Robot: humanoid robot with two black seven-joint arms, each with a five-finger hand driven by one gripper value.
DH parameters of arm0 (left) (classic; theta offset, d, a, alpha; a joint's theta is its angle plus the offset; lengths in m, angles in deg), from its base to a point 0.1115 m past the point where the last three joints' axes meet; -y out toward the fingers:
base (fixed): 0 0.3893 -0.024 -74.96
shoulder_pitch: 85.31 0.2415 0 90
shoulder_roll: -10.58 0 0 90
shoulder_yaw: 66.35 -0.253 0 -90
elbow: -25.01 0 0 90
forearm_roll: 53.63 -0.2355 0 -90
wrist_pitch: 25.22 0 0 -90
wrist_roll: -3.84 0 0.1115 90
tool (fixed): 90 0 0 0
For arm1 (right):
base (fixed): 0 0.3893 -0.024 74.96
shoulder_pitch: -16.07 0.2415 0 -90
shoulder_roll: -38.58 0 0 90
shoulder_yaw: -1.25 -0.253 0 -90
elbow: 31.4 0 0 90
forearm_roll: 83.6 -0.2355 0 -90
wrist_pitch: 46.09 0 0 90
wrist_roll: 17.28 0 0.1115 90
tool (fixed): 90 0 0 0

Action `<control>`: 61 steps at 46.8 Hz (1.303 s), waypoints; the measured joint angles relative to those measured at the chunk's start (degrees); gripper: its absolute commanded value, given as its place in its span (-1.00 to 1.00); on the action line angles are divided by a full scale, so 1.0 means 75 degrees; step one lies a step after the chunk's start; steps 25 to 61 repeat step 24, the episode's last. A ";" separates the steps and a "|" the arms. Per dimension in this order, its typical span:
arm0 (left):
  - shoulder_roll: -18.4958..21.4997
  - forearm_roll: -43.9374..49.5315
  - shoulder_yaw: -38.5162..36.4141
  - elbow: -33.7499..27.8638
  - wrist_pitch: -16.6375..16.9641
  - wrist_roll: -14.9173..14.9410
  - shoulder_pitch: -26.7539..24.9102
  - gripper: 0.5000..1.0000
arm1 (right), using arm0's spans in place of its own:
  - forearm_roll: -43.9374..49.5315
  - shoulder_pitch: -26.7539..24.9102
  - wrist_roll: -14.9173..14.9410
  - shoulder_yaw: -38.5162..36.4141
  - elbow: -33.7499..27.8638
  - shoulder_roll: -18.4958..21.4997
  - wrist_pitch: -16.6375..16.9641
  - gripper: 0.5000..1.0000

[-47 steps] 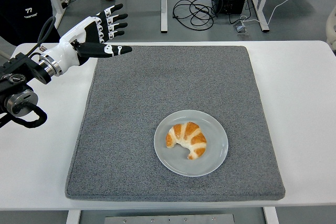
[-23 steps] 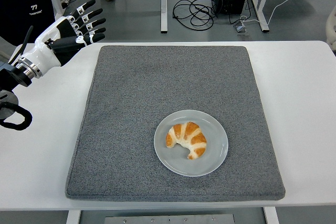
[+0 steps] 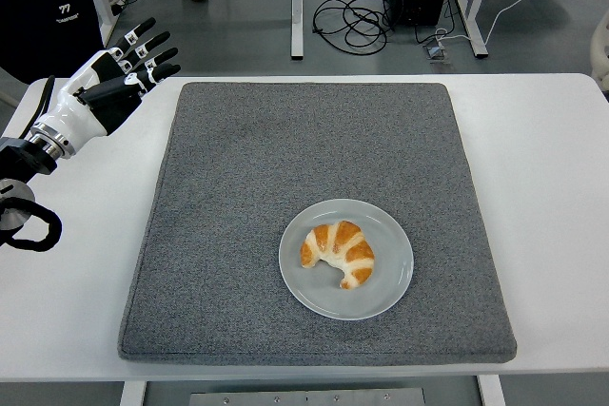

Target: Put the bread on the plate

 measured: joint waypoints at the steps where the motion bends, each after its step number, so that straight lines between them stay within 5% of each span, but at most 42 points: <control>1: -0.0002 0.0000 0.0003 0.0000 -0.0001 0.0000 0.0018 0.86 | 0.0000 -0.0001 -0.0002 0.0000 0.0001 0.0000 0.0000 1.00; 61: -0.0028 -0.0012 0.0077 -0.0002 -0.0179 -0.0006 0.0198 0.88 | 0.0000 0.0011 -0.0001 0.0007 0.0027 0.0000 0.0008 1.00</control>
